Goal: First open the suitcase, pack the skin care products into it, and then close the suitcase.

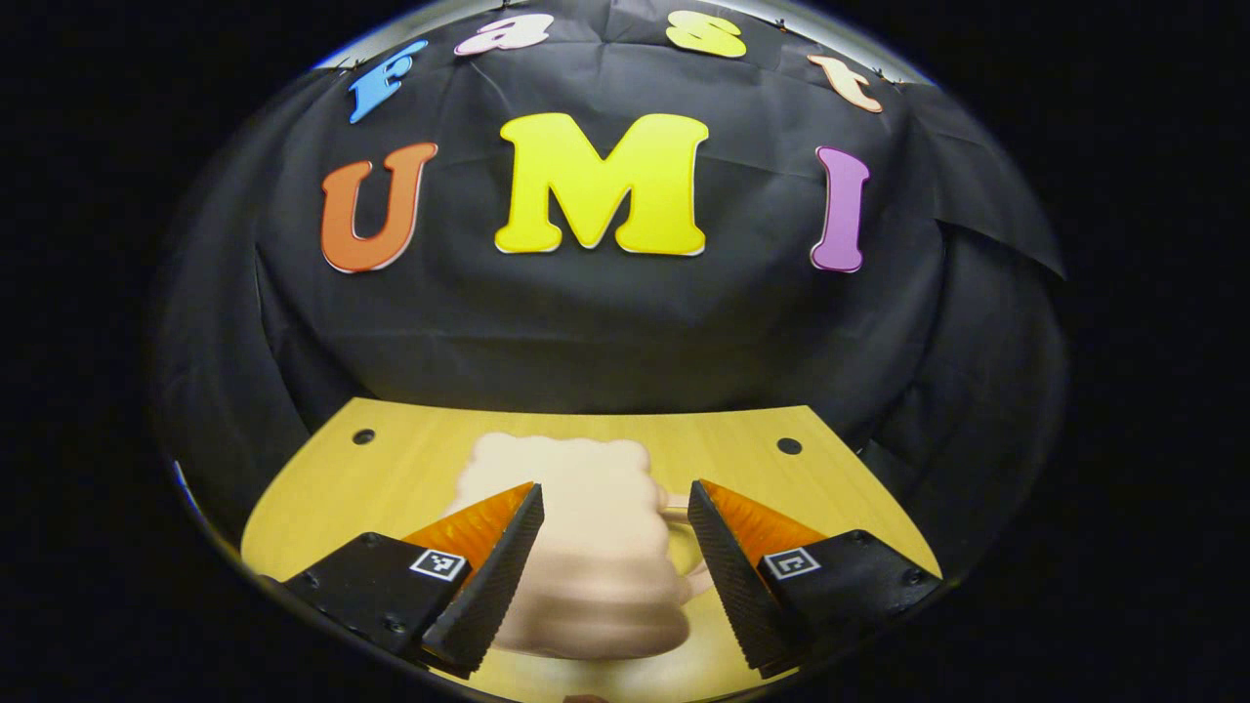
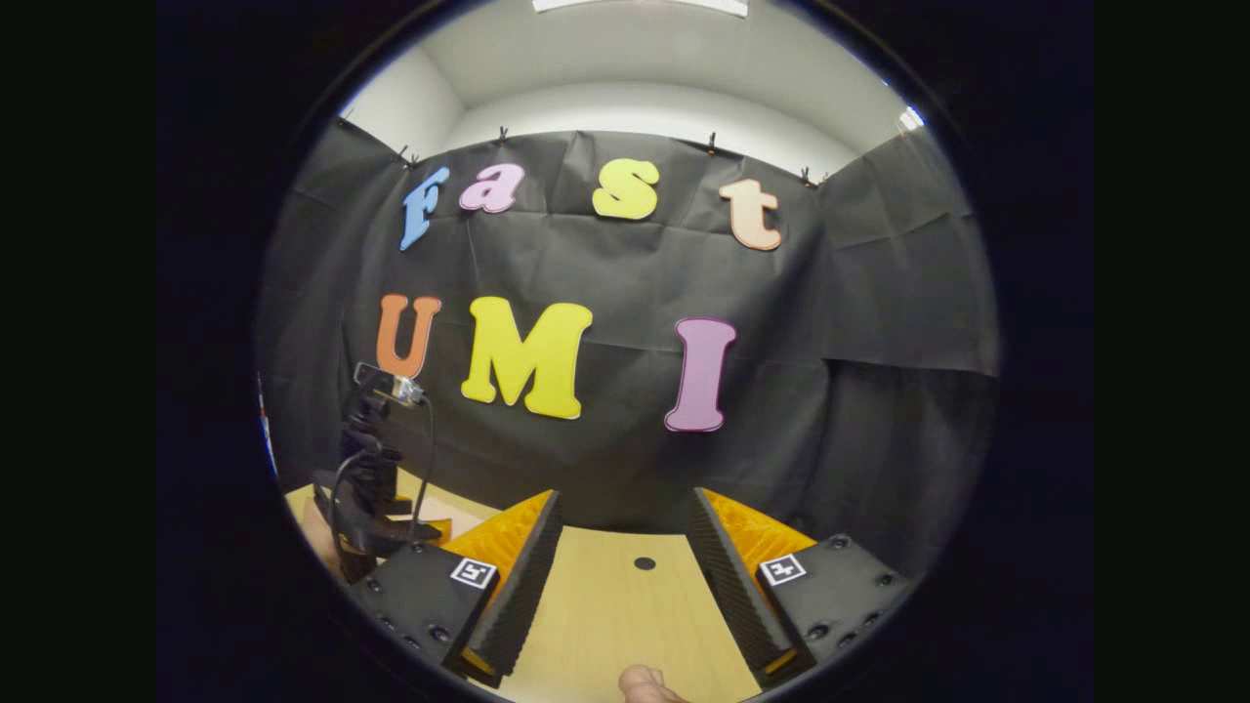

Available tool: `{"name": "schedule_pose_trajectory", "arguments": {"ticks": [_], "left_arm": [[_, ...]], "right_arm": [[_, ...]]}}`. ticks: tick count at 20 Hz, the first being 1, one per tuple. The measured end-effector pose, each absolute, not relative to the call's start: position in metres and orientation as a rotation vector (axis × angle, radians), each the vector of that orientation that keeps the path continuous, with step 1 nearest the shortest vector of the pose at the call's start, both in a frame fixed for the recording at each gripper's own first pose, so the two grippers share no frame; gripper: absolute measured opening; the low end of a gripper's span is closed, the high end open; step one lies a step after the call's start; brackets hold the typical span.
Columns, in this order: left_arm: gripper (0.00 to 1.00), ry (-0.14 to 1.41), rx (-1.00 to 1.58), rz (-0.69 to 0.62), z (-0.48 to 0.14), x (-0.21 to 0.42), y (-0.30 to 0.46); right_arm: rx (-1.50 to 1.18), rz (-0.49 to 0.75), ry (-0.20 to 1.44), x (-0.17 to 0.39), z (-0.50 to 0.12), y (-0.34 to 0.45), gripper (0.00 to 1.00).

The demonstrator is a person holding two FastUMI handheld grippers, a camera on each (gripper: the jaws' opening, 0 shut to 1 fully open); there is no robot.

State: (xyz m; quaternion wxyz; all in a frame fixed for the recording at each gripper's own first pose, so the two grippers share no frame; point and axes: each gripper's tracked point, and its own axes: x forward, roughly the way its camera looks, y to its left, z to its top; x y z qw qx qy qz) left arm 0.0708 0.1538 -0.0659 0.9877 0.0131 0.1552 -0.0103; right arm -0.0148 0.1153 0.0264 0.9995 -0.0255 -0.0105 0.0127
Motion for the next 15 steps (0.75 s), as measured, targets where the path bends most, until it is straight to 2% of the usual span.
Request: {"name": "schedule_pose_trajectory", "arguments": {"ticks": [1,2,9,15], "left_arm": [[1.0,0.293,0.034,-0.009,-0.056,0.065,0.166],[0.95,0.276,0.033,-0.002,-0.047,0.058,0.176],[0.96,0.114,0.043,0.02,0.036,0.012,0.225],[0.96,0.061,0.037,0.022,0.049,-0.011,0.242]], "right_arm": [[-0.049,0.014,-0.027,-0.014,0.029,0.122,0.79],[-0.048,0.004,-0.028,-0.013,0.028,0.128,0.79],[-0.021,-0.015,-0.021,0.0,0.022,0.182,0.79],[-0.006,0.017,0.005,0.01,0.018,0.216,0.79]]}}
